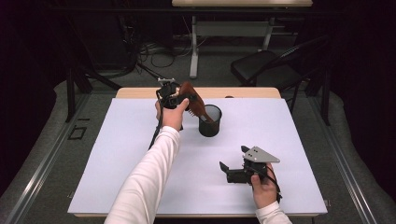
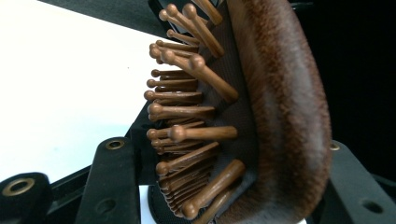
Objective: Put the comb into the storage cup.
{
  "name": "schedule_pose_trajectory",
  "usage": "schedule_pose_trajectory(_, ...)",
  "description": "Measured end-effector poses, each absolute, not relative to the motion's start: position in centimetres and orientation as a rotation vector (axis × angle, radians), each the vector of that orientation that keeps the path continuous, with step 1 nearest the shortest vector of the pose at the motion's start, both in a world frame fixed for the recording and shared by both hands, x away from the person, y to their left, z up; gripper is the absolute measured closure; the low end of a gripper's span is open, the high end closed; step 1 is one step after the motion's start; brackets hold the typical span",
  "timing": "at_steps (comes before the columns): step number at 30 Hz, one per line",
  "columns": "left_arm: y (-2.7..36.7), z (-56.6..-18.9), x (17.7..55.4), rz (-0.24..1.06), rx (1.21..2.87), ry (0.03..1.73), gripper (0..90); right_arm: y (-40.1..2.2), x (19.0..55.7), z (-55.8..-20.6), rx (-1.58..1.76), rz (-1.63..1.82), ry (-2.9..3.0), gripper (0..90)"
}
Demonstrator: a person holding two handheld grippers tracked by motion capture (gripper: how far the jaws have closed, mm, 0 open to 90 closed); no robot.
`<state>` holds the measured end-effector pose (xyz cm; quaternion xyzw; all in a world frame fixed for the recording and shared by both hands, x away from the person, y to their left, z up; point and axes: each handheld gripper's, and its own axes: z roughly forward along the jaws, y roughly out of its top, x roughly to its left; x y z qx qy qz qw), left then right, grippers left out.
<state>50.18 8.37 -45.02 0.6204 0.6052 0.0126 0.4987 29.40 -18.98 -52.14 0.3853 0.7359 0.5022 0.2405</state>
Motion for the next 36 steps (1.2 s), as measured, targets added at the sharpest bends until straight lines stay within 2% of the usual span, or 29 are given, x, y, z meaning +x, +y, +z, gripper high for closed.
schedule_pose_trajectory(36,8.94,-45.93,50.01,0.058,1.482,1.394,45.5,-18.78,29.38,-52.25,1.054,1.368,2.024,1.2)
